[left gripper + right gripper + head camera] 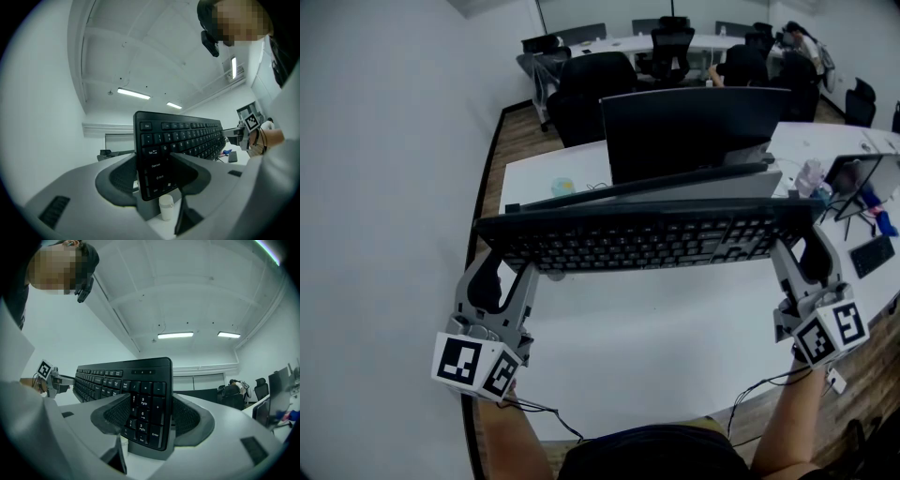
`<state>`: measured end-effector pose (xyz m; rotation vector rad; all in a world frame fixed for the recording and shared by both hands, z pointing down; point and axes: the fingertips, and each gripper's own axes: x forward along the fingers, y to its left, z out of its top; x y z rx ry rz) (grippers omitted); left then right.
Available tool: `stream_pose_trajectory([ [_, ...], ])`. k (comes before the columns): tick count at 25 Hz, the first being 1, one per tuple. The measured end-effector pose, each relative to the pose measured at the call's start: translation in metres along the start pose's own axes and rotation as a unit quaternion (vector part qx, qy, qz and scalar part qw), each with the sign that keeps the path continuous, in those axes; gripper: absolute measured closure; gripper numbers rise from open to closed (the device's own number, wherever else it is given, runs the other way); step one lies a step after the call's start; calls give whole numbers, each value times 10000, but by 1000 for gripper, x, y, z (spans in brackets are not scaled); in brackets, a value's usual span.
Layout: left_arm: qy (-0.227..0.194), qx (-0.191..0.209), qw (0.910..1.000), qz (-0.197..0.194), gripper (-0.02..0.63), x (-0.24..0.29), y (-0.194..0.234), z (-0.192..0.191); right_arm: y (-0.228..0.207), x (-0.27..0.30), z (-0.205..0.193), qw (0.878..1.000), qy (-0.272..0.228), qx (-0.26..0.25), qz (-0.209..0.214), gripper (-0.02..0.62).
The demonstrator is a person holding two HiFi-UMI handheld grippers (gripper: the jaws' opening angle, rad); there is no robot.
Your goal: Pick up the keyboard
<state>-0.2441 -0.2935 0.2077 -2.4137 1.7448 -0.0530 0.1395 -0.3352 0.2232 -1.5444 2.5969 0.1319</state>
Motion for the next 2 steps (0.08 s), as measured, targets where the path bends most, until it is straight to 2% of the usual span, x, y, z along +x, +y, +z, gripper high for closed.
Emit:
stream_pose_trajectory([
  [2, 7, -2, 10000, 1, 385, 0, 0, -1, 0, 0, 0, 10000, -2, -11, -5, 305],
])
